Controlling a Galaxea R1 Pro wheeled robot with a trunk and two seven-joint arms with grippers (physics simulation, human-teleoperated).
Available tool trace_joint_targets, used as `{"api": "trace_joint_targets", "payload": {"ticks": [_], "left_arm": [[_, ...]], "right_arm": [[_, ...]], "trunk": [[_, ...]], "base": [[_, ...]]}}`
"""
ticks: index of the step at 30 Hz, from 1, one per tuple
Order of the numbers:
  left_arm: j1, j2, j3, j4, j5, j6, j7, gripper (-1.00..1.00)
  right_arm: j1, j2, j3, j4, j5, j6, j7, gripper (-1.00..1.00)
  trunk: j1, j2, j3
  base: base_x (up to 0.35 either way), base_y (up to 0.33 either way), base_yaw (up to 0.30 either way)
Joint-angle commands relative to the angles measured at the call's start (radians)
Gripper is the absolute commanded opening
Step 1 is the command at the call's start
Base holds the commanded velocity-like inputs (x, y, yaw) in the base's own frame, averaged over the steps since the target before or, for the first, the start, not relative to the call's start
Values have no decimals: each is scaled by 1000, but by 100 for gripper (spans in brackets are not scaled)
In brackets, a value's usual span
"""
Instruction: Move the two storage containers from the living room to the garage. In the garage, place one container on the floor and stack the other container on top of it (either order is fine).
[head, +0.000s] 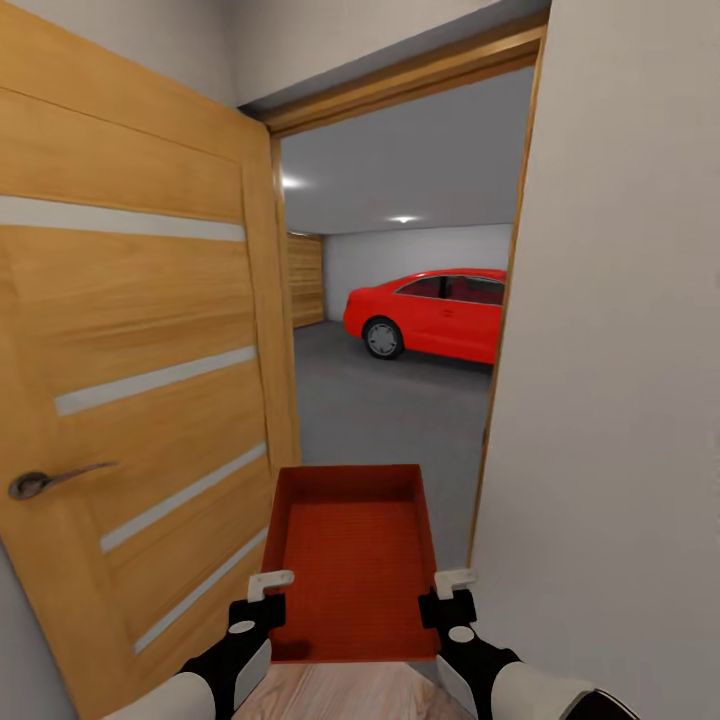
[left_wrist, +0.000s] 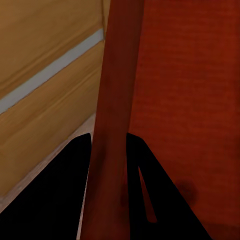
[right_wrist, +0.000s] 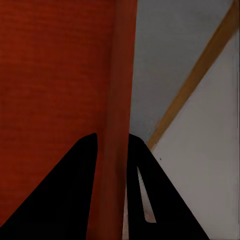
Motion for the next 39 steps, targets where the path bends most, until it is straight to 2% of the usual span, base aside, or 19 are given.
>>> {"api": "trace_joint_targets", "payload": {"ticks": [1, 5, 17, 39], "left_arm": [[0, 0, 17, -2, -7, -5, 39, -100], [0, 0, 20, -2, -7, -5, 39, -100], [0, 0, 20, -2, -7, -5, 39, -100], [0, 0, 20, -2, -7, -5, 39, -100]], "right_arm": [[-1, 7, -79, -3, 3, 2, 35, -100], [-2, 7, -79, -3, 3, 2, 35, -100], [-1, 7, -79, -3, 3, 2, 35, -100], [-1, 7, -79, -3, 3, 1, 34, -100]], "trunk": [[1, -1, 0], [1, -1, 0], [1, -1, 0], [1, -1, 0]], "base": [[202, 168, -286], [234, 202, -194], [246, 214, -32], [247, 215, -232]]}}
